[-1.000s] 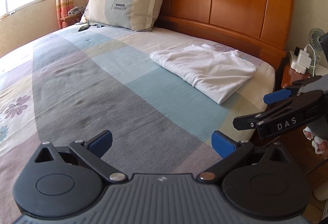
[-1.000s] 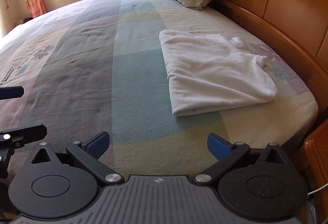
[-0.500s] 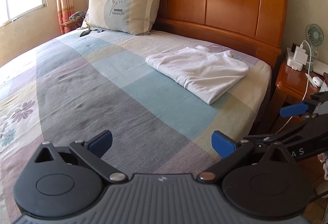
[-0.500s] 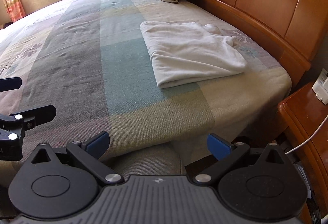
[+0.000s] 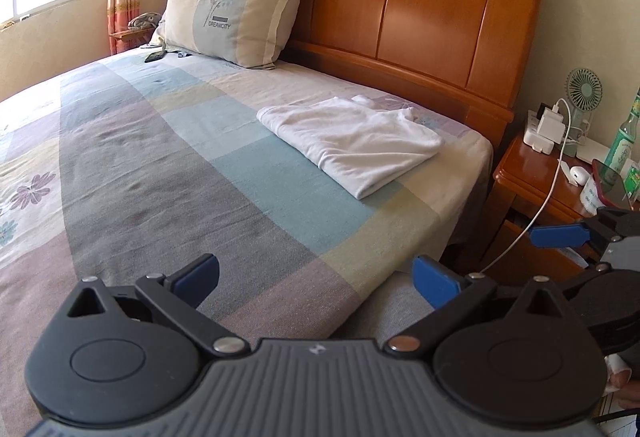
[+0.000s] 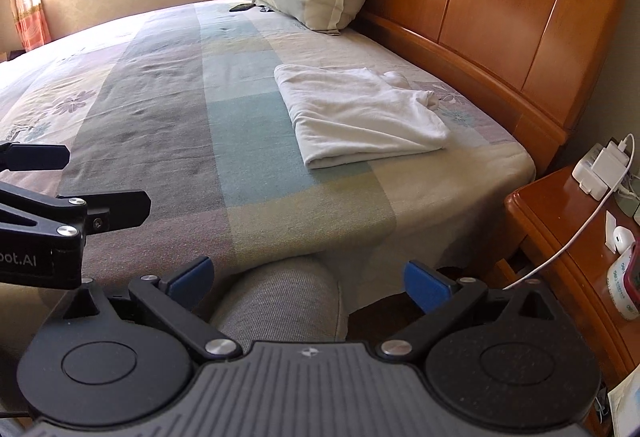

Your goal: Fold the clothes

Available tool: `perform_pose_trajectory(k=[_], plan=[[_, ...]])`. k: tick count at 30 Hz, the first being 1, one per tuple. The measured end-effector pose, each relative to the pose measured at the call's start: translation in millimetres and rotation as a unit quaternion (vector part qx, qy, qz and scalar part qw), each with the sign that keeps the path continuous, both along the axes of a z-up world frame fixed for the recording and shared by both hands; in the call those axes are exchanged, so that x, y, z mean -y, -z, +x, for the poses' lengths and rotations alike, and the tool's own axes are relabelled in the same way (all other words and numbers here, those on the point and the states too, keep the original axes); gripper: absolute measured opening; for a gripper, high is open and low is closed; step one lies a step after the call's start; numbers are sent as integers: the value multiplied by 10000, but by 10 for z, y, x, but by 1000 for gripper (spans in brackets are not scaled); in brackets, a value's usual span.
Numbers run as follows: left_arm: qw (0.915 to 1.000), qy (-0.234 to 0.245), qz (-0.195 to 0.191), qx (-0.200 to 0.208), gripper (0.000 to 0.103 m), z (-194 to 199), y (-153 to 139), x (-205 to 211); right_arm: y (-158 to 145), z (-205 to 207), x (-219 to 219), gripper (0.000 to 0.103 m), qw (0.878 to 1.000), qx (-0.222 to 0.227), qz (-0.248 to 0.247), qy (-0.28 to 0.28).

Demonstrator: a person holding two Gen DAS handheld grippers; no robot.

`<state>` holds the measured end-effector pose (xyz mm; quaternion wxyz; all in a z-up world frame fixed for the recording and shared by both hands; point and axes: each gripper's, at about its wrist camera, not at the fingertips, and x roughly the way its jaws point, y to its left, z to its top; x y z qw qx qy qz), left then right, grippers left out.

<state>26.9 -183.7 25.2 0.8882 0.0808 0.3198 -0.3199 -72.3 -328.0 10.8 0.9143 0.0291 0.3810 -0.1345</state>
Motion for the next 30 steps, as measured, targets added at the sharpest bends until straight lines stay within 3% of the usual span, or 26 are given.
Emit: perform_pose_trajectory(k=[10, 30], plan=[[9999, -129, -34, 71, 102, -144, -74, -122, -49, -216, -119, 103, 9998, 137, -128, -58], [9999, -105, -106, -43, 102, -141, -26, -208, -34, -194, -199, 103, 9999, 51, -124, -89]])
